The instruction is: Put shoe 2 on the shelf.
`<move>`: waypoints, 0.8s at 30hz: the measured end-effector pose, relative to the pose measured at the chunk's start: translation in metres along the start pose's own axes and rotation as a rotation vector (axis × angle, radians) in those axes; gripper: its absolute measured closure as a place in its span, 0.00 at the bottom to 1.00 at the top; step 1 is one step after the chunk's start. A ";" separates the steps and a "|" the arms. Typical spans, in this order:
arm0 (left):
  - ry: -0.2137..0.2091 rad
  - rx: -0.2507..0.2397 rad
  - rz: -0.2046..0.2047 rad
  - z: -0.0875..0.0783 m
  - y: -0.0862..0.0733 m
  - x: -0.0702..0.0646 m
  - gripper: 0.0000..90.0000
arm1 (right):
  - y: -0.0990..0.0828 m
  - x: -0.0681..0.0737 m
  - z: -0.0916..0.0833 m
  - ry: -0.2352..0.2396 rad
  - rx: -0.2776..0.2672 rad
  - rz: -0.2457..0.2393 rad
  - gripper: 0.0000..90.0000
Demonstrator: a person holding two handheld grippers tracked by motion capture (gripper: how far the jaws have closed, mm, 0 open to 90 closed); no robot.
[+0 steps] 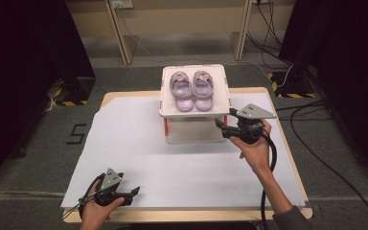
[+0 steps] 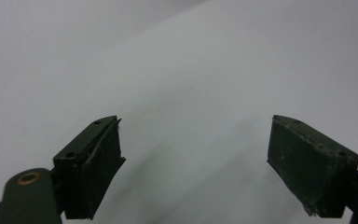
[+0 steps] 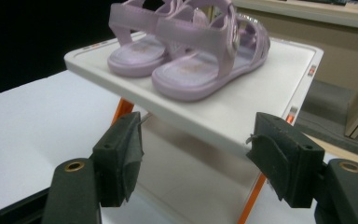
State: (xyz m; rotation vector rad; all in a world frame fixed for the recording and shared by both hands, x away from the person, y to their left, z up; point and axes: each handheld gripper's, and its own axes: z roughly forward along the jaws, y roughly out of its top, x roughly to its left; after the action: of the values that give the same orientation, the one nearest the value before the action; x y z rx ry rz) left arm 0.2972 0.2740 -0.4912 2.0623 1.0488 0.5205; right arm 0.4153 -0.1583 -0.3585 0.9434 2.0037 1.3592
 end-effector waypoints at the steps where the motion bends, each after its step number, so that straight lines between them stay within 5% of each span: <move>1: 0.000 0.003 0.004 0.000 0.000 0.000 0.19 | -0.003 0.000 -0.001 0.002 -0.008 0.000 0.38; 24: -0.006 0.007 0.011 0.001 0.001 -0.001 0.19 | -0.067 0.016 -0.018 0.112 0.073 0.065 0.33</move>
State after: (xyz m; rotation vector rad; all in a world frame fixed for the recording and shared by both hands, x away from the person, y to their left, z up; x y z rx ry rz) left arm 0.2972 0.2722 -0.4909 2.0762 1.0374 0.5160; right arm 0.3754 -0.1728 -0.4160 0.9929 2.1363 1.4097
